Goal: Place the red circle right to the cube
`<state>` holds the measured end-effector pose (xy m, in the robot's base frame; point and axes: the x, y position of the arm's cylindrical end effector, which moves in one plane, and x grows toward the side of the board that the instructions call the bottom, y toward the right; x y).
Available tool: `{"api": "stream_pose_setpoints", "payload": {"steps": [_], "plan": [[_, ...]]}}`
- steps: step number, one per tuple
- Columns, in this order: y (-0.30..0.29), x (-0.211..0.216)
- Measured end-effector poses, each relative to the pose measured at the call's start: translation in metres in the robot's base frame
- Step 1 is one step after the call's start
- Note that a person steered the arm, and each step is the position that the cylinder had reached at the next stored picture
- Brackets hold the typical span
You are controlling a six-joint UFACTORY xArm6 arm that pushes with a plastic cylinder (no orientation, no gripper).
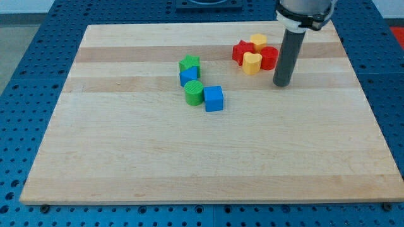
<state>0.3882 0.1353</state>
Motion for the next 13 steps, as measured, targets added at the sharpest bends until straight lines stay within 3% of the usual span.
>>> {"api": "stream_pose_setpoints", "payload": {"steps": [2, 4, 8, 13], "plan": [[-0.036, -0.003], [0.013, -0.017], [0.012, -0.110], [-0.015, -0.062]]}}
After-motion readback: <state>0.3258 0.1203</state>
